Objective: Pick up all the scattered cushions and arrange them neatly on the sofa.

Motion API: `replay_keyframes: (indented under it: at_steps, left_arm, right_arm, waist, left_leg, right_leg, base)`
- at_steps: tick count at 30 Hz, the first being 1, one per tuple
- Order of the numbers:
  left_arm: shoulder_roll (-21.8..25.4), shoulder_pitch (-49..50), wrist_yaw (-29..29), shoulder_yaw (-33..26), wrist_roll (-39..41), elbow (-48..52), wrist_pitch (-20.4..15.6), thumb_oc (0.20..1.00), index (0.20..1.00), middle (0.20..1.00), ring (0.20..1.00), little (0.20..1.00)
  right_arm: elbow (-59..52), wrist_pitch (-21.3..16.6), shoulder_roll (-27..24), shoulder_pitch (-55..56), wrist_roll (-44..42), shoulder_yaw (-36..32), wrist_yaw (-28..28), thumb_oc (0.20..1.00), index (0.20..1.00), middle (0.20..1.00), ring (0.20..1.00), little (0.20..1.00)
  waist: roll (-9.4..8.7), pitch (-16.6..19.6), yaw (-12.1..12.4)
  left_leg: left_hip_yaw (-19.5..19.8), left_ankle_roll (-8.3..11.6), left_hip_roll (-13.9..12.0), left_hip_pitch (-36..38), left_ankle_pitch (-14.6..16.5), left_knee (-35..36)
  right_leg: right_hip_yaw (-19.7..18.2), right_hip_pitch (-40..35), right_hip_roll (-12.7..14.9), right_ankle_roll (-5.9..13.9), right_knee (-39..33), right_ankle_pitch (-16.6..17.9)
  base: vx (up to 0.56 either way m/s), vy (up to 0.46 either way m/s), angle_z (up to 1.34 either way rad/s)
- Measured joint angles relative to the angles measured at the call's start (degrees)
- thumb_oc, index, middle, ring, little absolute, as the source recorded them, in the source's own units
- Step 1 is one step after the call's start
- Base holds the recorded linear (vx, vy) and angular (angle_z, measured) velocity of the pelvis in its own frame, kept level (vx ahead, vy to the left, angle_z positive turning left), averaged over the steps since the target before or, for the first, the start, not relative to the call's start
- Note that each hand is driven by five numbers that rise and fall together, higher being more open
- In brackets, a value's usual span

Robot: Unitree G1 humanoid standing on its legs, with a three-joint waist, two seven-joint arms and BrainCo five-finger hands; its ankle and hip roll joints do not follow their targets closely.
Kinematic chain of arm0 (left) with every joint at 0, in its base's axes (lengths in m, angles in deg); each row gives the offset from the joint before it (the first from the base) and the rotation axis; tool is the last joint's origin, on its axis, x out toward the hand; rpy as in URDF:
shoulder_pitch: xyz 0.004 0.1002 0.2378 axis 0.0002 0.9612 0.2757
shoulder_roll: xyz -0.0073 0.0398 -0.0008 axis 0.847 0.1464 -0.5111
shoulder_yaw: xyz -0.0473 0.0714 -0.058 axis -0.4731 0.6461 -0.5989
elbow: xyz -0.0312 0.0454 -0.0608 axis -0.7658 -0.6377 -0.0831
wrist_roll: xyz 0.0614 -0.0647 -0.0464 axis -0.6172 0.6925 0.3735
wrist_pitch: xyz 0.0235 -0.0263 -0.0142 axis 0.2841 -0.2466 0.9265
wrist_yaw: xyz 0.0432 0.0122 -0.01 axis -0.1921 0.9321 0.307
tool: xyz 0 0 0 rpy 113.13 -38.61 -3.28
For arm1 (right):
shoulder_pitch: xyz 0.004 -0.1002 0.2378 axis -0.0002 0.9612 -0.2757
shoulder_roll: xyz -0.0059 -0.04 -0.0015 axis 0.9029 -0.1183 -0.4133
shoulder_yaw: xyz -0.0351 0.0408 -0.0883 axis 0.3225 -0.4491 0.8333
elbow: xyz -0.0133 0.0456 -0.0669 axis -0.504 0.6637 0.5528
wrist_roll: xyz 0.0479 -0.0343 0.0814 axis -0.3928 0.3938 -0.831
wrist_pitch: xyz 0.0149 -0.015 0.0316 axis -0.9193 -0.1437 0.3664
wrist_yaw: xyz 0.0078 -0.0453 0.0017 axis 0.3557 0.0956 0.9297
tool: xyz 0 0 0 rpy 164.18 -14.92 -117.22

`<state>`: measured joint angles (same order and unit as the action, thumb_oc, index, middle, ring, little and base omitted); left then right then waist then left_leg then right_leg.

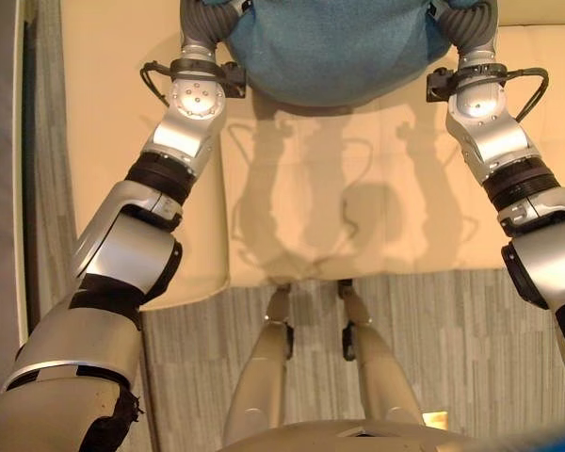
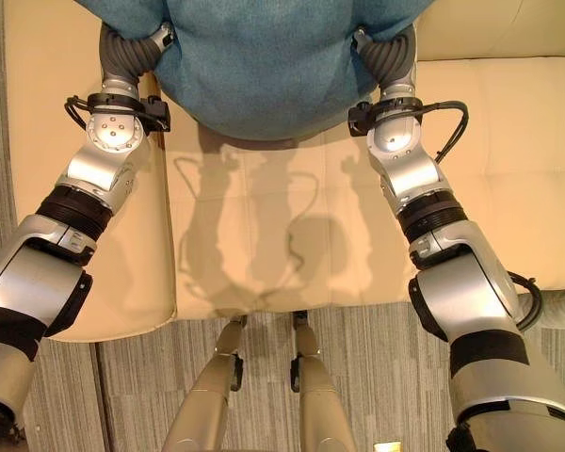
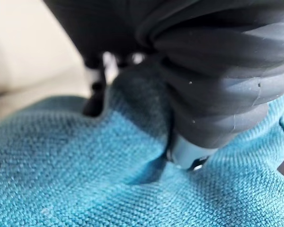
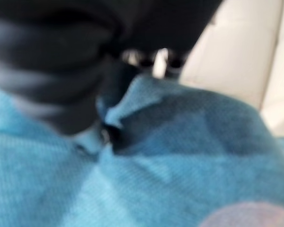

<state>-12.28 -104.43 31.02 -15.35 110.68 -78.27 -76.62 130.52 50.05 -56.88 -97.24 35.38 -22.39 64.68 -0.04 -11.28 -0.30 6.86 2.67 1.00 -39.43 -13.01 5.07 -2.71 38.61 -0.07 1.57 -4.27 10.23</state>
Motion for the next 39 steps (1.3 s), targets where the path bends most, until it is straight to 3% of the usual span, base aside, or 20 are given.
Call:
replay_keyframes:
  at_steps: [7,9,12,24,27,28,29,30,31,32,33,34,39]
  left_arm:
    - [-0.25,6.05,-2.10,-3.73,-0.01,9.06,0.34,0.200,0.200,0.200,0.200,0.200]
    - [-2.38,13.37,-2.21,-5.98,-0.58,14.52,0.49,0.200,0.200,0.200,0.200,0.200]
    - [-3.37,15.96,-2.22,-6.14,-0.67,16.46,0.74,0.200,0.200,0.200,0.200,0.200]
    - [-3.48,17.49,-2.19,-5.60,-1.09,16.48,0.93,0.200,0.200,0.200,0.200,0.200]
    - [-3.18,14.29,-2.18,-4.56,-1.12,12.03,0.61,0.200,0.200,0.200,0.200,0.200]
    - [-2.97,13.24,-2.19,-4.44,-1.11,11.43,0.75,0.344,0.344,0.344,0.344,0.344]
    - [-2.81,12.50,-2.19,-4.42,-1.11,11.37,0.79,0.849,0.849,0.849,0.849,0.849]
    - [-2.65,11.47,-2.19,-4.11,-1.12,10.23,0.71,0.849,0.849,0.849,0.849,0.849]
    - [-2.55,9.56,-2.19,-3.01,-1.11,7.63,0.80,1.000,1.000,1.000,1.000,1.000]
    - [-2.49,8.51,-2.19,-3.00,-1.12,6.94,1.08,1.000,1.000,1.000,1.000,1.000]
    - [-2.37,6.35,-2.20,-2.02,-1.14,3.96,0.89,1.000,1.000,1.000,1.000,1.000]
    - [-2.10,1.97,-2.19,-0.20,-1.08,-0.47,1.61,1.000,1.000,1.000,1.000,1.000]
    - [-0.11,-7.93,-2.39,2.08,-1.20,-4.43,2.91,1.000,1.000,1.000,1.000,1.000]
  right_arm:
    - [-9.28,1.02,-0.64,6.24,3.35,-3.56,1.50,0.200,0.200,0.200,0.200,0.200]
    - [-14.19,1.71,-0.35,13.81,5.12,-6.26,1.56,0.200,0.200,0.200,0.200,0.200]
    - [-14.74,1.87,-0.11,16.27,6.60,-6.80,1.54,0.200,0.200,0.200,0.200,0.200]
    - [-14.62,2.05,1.84,18.05,7.75,-8.01,1.13,0.200,0.200,0.200,0.200,0.200]
    - [-12.32,1.67,2.13,15.66,7.75,-6.95,1.18,0.200,0.200,0.200,0.200,0.200]
    - [-11.98,1.67,2.11,14.78,7.74,-6.46,1.22,0.200,0.200,0.200,0.200,0.200]
    - [-11.91,1.67,2.03,14.16,7.73,-6.42,1.33,0.200,0.200,0.200,0.200,0.200]
    - [-10.72,1.56,2.08,13.02,7.69,-6.04,1.53,0.200,0.200,0.200,0.200,0.200]
    - [-8.75,1.55,2.08,11.44,7.67,-5.31,1.62,0.200,0.200,0.200,0.200,0.200]
    - [-7.93,1.57,2.06,10.28,7.65,-4.78,1.69,0.238,0.238,0.238,0.238,0.238]
    - [-5.10,1.40,2.04,8.02,7.57,-3.28,2.02,0.953,0.953,0.953,0.953,0.953]
    - [-0.93,1.96,1.94,3.48,7.50,-1.21,2.14,1.000,1.000,1.000,1.000,1.000]
    - [5.81,4.48,1.06,-7.51,7.62,0.26,6.03,1.000,1.000,1.000,1.000,1.000]
  waist:
    - [0.00,0.00,0.35]
    - [0.04,-0.03,0.88]
    - [0.06,-0.04,0.89]
    - [0.05,-0.05,0.27]
    - [0.07,-0.03,-0.17]
    - [0.07,-0.03,-0.23]
    - [0.06,-0.03,-0.26]
    - [0.07,-0.03,-0.33]
    - [0.07,-0.03,-0.32]
    - [0.06,-0.03,-0.35]
    - [0.06,0.01,-0.36]
    - [0.07,0.18,-0.43]
    - [0.08,0.28,0.14]
  left_leg:
    - [-0.24,-0.02,0.19,-0.03,-0.02,0.01]
    - [-0.22,-0.02,0.20,2.92,-0.02,0.04]
    - [-0.06,0.00,0.18,4.53,0.00,0.10]
    - [0.02,0.50,0.16,3.86,0.47,0.10]
    - [0.13,0.50,0.14,3.43,0.47,0.10]
    - [0.14,0.50,0.13,3.11,0.47,0.09]
    - [0.15,0.48,0.12,2.79,0.44,0.09]
    - [0.15,0.42,0.13,2.51,0.38,0.09]
    - [0.15,0.39,0.13,2.30,0.36,0.09]
    - [0.14,0.39,0.13,2.12,0.36,0.09]
    - [0.13,0.39,0.12,1.88,0.36,0.05]
    - [0.13,0.32,0.11,0.73,0.28,-0.16]
    - [0.14,0.29,0.19,-3.73,-0.49,-0.21]
  right_leg:
    - [-0.31,0.53,0.21,0.78,1.00,-0.57]
    - [-0.17,-2.59,0.29,1.14,0.96,-0.86]
    - [0.23,-4.34,0.31,1.62,0.95,-1.43]
    - [0.45,-3.51,0.30,1.57,1.37,-1.39]
    - [0.62,-3.14,0.28,1.57,1.39,-1.39]
    - [0.62,-2.85,0.25,1.57,1.37,-1.39]
    - [0.63,-2.53,0.25,1.50,1.38,-1.33]
    - [0.63,-2.27,0.25,1.41,1.38,-1.23]
    - [0.63,-2.07,0.25,1.32,1.37,-1.16]
    - [0.63,-1.85,0.26,1.30,1.36,-1.15]
    - [0.63,-1.58,0.25,1.30,1.37,-1.15]
    - [0.64,-0.56,0.20,1.13,1.41,-0.91]
    - [0.62,4.44,0.24,1.06,2.36,-0.70]
  base:
    - [0.01,0.001,-0.01]
    - [-0.01,0.008,0.02]
    - [-0.01,0.005,0.05]
    - [-0.01,0.001,0.00]
    - [0.00,0.000,0.00]
    - [0.00,0.000,0.00]
    - [0.00,0.000,0.00]
    - [0.00,0.000,0.00]
    - [0.00,0.000,0.00]
    - [0.00,0.000,0.00]
    - [0.00,0.000,0.00]
    - [0.00,0.000,0.00]
    - [0.02,-0.002,0.00]
